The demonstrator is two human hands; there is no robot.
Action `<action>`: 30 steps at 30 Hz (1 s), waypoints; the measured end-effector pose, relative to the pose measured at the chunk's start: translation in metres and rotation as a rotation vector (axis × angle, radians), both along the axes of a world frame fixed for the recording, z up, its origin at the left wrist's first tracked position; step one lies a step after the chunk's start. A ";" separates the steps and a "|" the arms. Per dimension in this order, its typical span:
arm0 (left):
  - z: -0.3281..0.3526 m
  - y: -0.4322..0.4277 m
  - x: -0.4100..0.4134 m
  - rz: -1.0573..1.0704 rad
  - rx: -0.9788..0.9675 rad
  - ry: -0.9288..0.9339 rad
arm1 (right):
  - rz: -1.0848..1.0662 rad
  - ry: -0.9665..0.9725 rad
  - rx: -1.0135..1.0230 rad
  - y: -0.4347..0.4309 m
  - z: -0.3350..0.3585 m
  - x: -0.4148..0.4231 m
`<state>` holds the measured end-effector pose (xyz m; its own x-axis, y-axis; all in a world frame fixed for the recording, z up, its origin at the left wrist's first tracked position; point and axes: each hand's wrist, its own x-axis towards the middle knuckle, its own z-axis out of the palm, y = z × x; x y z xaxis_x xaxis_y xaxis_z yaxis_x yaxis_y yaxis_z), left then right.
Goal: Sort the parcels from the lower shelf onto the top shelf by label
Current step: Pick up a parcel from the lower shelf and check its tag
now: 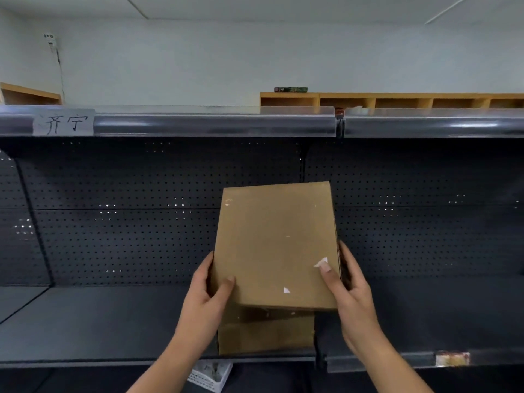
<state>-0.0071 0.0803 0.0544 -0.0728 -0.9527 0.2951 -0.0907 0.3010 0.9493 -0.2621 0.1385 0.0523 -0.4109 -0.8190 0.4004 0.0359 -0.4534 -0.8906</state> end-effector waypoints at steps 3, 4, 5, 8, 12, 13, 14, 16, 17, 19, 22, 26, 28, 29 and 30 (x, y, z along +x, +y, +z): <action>-0.005 0.012 -0.010 0.072 -0.032 -0.056 | -0.003 -0.012 0.006 0.005 0.000 0.003; -0.006 0.015 -0.012 0.085 -0.055 -0.066 | -0.004 -0.019 0.004 0.006 -0.001 0.003; -0.008 0.017 -0.013 0.096 -0.076 -0.075 | -0.008 -0.024 0.004 0.007 -0.001 0.003; -0.020 0.021 -0.020 0.240 -0.186 -0.180 | -0.030 -0.033 0.002 0.008 -0.002 0.001; -0.037 0.049 -0.056 0.237 -0.489 -0.373 | -0.062 -0.010 -0.001 0.008 -0.004 0.005; -0.040 0.058 -0.066 0.184 -0.541 -0.400 | -0.067 0.003 0.001 0.008 -0.004 0.007; -0.044 0.063 -0.074 0.153 -0.585 -0.433 | -0.070 0.024 0.000 0.008 -0.005 0.009; -0.042 0.071 -0.087 0.129 -0.610 -0.542 | -0.079 0.092 0.003 0.009 -0.006 0.014; -0.037 0.074 -0.091 0.133 -0.564 -0.623 | -0.098 0.132 0.006 0.010 -0.006 0.017; -0.023 0.082 -0.095 0.081 -0.390 -0.759 | -0.161 0.206 0.005 0.011 -0.005 0.023; -0.010 0.084 -0.092 -0.098 -0.175 -0.649 | -0.225 0.214 -0.009 0.012 0.001 0.030; -0.001 0.084 -0.085 -0.177 -0.117 -0.345 | -0.159 0.215 -0.039 0.022 0.005 0.040; 0.003 0.085 -0.085 -0.158 -0.146 -0.263 | -0.110 0.218 -0.089 0.027 0.003 0.046; 0.004 0.085 -0.084 -0.140 -0.165 -0.233 | -0.096 0.211 -0.107 0.028 0.002 0.049; 0.004 0.083 -0.083 -0.123 -0.183 -0.206 | -0.086 0.211 -0.122 0.029 0.001 0.051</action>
